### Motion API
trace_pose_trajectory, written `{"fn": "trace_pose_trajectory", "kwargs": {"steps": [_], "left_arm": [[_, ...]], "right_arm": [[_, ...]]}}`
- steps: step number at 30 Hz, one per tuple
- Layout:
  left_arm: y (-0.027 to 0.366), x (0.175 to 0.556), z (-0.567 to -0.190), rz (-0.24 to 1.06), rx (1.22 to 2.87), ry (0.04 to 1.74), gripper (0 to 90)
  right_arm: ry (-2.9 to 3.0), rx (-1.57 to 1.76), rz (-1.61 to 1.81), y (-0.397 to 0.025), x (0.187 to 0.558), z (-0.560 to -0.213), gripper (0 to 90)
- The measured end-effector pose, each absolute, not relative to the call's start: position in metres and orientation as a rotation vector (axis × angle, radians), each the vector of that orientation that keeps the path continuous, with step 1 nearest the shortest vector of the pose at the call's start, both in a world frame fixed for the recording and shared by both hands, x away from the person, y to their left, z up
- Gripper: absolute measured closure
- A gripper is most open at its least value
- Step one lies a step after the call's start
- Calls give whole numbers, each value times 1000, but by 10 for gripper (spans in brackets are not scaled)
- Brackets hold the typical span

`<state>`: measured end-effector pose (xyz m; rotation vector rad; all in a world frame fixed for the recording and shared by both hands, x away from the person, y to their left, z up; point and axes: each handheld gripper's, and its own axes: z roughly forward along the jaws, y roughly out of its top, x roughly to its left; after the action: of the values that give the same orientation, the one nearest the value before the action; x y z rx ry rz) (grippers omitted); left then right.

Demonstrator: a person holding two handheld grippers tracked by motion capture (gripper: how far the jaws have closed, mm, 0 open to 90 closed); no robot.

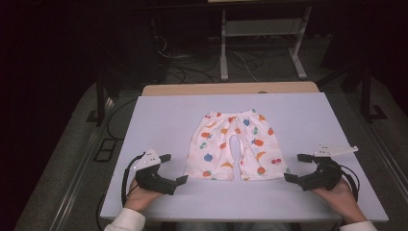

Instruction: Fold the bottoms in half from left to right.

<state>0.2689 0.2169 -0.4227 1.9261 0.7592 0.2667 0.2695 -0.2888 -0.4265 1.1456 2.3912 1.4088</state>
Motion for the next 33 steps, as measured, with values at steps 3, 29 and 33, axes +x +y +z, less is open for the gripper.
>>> {"fn": "trace_pose_trajectory", "kwargs": {"steps": [3,29,33], "left_arm": [[217,269,-422,266,1924,760,0],[214,269,-422,272,1924,754,0],[214,268,-422,273,1921,754,0]], "right_arm": [[2387,1143,1409,-289,269,-426,0],[2372,1141,1387,-289,268,-419,0],[2375,1149,1376,-286,271,-415,0]]}}
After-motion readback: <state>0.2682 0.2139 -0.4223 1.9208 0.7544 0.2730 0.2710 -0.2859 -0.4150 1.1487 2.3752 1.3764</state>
